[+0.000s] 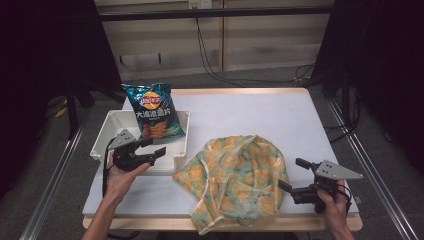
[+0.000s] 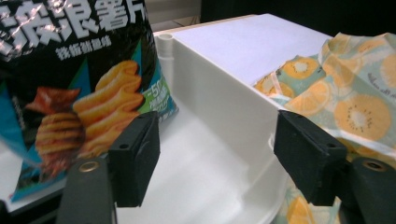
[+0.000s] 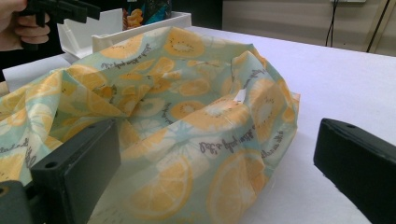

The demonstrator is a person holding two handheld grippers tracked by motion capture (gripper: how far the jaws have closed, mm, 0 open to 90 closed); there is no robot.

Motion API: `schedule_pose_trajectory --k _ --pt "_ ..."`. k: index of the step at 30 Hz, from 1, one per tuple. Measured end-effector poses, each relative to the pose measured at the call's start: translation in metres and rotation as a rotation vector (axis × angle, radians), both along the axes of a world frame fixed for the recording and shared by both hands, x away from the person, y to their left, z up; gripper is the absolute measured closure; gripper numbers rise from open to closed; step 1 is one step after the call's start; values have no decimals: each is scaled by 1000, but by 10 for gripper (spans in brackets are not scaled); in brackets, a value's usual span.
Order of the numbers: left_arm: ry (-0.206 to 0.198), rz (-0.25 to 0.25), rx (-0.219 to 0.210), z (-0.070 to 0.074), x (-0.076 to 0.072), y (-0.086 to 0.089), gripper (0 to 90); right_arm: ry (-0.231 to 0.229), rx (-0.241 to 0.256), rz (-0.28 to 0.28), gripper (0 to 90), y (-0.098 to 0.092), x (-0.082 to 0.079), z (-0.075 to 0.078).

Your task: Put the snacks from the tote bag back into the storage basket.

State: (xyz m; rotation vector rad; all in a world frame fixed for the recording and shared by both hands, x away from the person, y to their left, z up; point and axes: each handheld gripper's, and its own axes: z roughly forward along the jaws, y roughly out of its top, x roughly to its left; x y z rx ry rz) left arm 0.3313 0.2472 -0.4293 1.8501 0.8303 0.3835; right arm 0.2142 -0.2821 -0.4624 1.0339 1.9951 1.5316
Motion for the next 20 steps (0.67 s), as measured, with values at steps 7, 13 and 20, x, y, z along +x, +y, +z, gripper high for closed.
schedule_pose_trajectory --k 7,13,20 --pt "-7 8 -9 -3 -26 3 206 -1 3 -9 3 -2 0 -1" --pt "-9 35 -14 -15 -46 5 160 -6 2 -19 3 -2 0 0" --pt "-30 39 0 -24 -63 9 178 -3 0 -35 2 -6 0 -1"
